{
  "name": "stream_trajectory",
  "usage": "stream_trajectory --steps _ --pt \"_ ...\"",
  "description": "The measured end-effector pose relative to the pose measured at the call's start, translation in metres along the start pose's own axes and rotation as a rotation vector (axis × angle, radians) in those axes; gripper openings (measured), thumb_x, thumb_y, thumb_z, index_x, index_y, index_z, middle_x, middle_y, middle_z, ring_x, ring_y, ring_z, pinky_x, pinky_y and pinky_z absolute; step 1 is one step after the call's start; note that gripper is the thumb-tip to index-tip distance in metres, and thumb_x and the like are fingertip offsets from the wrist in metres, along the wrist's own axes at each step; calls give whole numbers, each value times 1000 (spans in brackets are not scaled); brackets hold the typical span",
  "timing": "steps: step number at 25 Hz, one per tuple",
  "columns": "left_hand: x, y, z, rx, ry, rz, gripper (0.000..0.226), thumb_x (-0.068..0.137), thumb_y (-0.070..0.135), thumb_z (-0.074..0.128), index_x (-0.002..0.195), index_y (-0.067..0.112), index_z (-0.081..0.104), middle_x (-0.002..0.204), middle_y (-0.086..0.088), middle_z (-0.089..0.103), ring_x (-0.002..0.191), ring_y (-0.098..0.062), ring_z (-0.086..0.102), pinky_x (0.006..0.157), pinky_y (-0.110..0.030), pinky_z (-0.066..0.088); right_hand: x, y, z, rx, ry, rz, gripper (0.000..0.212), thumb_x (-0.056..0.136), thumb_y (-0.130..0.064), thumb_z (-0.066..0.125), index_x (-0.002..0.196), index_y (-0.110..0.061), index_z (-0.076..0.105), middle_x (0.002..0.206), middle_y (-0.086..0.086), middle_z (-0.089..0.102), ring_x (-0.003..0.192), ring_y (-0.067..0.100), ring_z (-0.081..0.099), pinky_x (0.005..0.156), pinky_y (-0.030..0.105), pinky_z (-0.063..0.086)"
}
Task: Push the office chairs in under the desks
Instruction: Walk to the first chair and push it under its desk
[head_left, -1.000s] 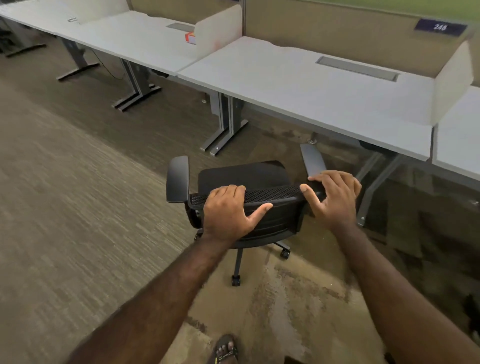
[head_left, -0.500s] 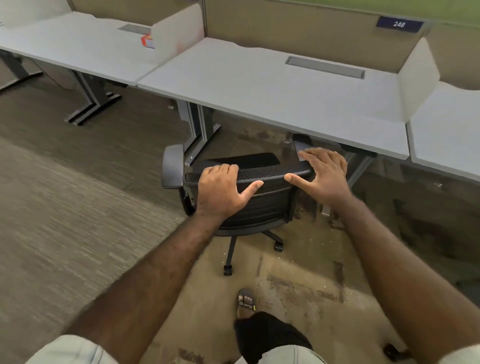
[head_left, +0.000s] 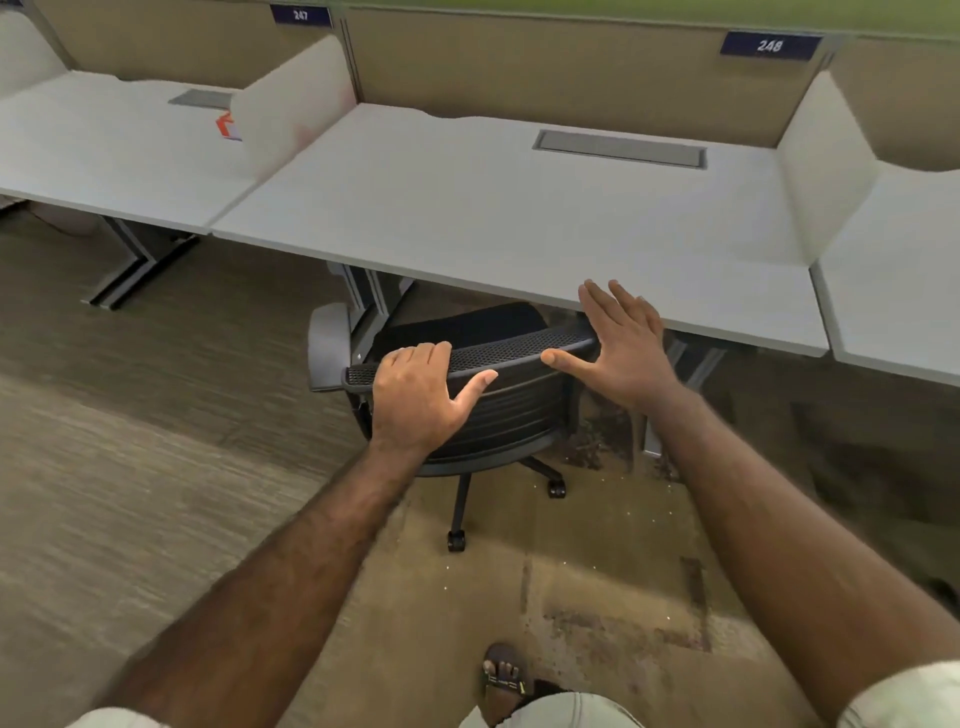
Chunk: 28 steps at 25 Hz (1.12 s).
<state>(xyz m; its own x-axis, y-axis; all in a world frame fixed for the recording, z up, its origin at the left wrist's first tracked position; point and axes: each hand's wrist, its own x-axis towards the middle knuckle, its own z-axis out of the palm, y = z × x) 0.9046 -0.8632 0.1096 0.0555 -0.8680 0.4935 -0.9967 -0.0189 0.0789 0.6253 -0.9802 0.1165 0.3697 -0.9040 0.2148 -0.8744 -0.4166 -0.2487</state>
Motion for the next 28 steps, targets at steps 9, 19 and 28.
stream_trajectory --steps 9,19,28 --pt "64 -19 30 -17 -149 19 79 108 69 25 148 9 56 141 -14 66 140 -32 56 120 -53 41 65 12 6 16 -64 35 122 85 -105 26 175 -25 7 183 -8 0 167 12 -11 131 41 -15" --pt "81 -45 39 37 -167 128 84 109 66 14 152 4 51 162 -18 48 157 -33 36 126 -57 30 69 -13 -3 -57 -147 98 115 90 -100 15 175 -23 8 183 -3 0 167 16 -12 131 46 -16" --pt "44 -30 24 -22 -216 381 76 110 48 38 164 -3 22 174 -25 11 165 -35 7 134 -53 15 -14 -74 2 -47 -71 284 92 104 -83 18 173 -23 18 183 -4 3 167 12 -7 131 47 -16"
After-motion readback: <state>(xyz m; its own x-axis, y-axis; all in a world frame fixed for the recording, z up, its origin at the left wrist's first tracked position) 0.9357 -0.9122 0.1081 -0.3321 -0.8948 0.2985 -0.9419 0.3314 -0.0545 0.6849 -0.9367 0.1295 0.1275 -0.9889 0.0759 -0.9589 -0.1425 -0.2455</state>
